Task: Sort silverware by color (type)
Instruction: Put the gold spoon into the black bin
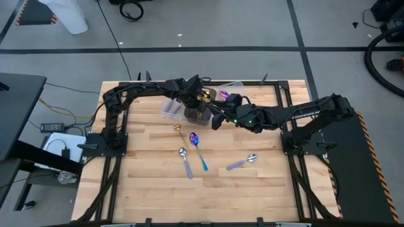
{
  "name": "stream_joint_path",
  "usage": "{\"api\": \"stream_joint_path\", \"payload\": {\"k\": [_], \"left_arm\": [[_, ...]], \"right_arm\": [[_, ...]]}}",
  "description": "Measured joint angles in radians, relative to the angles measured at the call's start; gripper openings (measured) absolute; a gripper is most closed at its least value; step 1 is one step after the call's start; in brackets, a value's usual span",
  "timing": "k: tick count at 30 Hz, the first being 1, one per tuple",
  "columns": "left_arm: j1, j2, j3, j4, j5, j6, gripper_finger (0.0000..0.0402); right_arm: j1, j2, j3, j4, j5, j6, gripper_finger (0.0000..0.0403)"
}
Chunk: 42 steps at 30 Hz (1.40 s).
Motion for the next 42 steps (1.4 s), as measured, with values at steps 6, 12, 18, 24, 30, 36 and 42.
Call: {"api": "stream_joint_path", "payload": {"k": [6,12,18,24,30,36,42], "left_arm": [[-0.007,-0.059,0.000,0.014,-0.012,0.006,0.0130],[-0.022,-0.119,0.000,0.025,-0.030,0.005,0.0130],[-0.032,-0.186,0.000,0.005,-0.072,-0.001,0.0130],[-0.046,-0.233,0.000,-0.028,-0.086,-0.025,0.0130],[-0.092,-0.254,0.000,-0.153,-0.108,-0.026,0.0130],[-0.165,-0.256,0.000,-0.262,-0.152,-0.018,0.0130],[-0.215,-0.256,-0.034,-0.312,-0.217,-0.020,0.0130]], "right_arm": [[0.003,0.000,0.000,-0.003,0.000,0.032,0.0157],[0.018,0.000,0.000,-0.010,0.000,0.031,0.0157],[0.034,0.000,0.000,-0.027,0.002,0.022,0.0157],[0.062,-0.001,0.000,-0.021,0.003,0.021,0.0157],[0.093,-0.001,0.000,-0.015,0.003,0.016,0.0158],[0.116,-0.001,0.000,-0.016,0.004,0.013,0.0158],[0.130,-0.001,0.000,-0.016,0.028,0.000,0.0158]]}}
